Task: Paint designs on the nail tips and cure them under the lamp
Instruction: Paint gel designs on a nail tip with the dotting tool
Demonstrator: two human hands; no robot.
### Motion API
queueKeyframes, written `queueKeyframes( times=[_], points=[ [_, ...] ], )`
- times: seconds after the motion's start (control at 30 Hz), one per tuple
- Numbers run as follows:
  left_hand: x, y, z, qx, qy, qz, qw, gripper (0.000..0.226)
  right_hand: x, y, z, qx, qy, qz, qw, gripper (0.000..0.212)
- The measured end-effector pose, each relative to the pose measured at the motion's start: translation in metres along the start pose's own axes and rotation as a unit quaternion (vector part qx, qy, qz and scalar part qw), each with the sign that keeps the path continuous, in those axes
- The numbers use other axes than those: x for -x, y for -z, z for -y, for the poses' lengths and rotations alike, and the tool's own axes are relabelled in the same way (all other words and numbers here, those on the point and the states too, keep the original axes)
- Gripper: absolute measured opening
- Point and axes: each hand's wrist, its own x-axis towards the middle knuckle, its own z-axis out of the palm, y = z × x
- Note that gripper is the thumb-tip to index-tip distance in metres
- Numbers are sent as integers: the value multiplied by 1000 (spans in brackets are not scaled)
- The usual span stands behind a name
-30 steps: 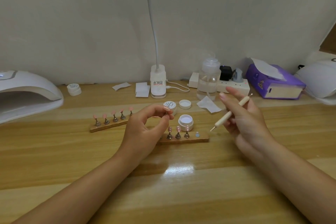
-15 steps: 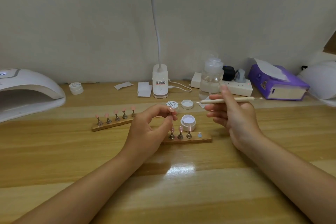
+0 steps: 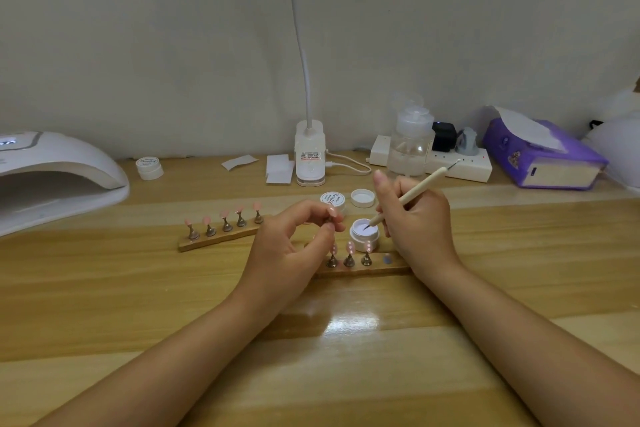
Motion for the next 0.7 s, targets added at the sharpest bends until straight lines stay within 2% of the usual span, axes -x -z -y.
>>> queueKeyframes(
  times=[0.7],
  points=[
    [1,0,-1,-26,-18,5,999,22,1,-2,-3,65,39,16,997,48]
  ],
)
